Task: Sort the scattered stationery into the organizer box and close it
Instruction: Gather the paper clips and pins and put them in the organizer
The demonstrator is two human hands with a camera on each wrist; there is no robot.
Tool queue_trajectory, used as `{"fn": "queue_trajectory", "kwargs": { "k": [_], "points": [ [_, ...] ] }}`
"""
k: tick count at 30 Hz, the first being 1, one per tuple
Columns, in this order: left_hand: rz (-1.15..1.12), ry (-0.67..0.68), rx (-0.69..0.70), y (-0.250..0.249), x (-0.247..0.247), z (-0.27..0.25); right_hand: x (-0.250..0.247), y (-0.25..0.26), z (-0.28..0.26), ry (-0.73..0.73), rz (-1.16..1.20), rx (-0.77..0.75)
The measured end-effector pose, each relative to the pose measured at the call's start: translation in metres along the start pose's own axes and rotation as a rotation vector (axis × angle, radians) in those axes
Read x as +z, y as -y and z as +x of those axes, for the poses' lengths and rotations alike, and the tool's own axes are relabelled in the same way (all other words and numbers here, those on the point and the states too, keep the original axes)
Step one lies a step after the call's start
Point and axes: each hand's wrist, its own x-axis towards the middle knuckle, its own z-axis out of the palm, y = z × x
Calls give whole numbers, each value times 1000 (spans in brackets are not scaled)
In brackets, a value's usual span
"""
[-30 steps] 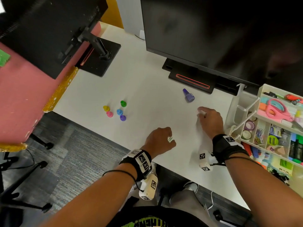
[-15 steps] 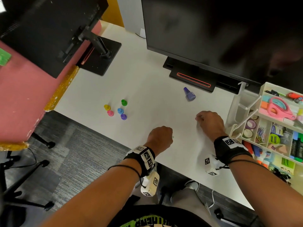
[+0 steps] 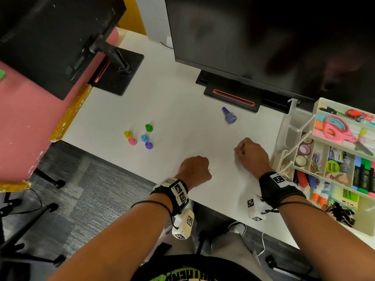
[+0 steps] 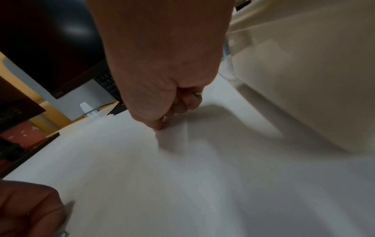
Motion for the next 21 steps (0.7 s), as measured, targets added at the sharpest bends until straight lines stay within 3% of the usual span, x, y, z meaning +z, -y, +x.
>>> {"fn": "queue_trajectory", "kwargs": {
  "k": [3, 9, 16, 21],
  "points": [
    [12, -10, 31, 3, 2, -3, 1, -1, -10, -60, 32, 56],
    [-39, -8, 41, 6, -1, -5, 5, 3, -19, -98, 23, 1],
    [-145, -39, 10, 9, -2, -7, 4, 12, -4, 27, 75, 122],
    [-202, -80, 38, 10, -4, -8, 10, 11, -10, 96, 34, 94]
  ]
}}
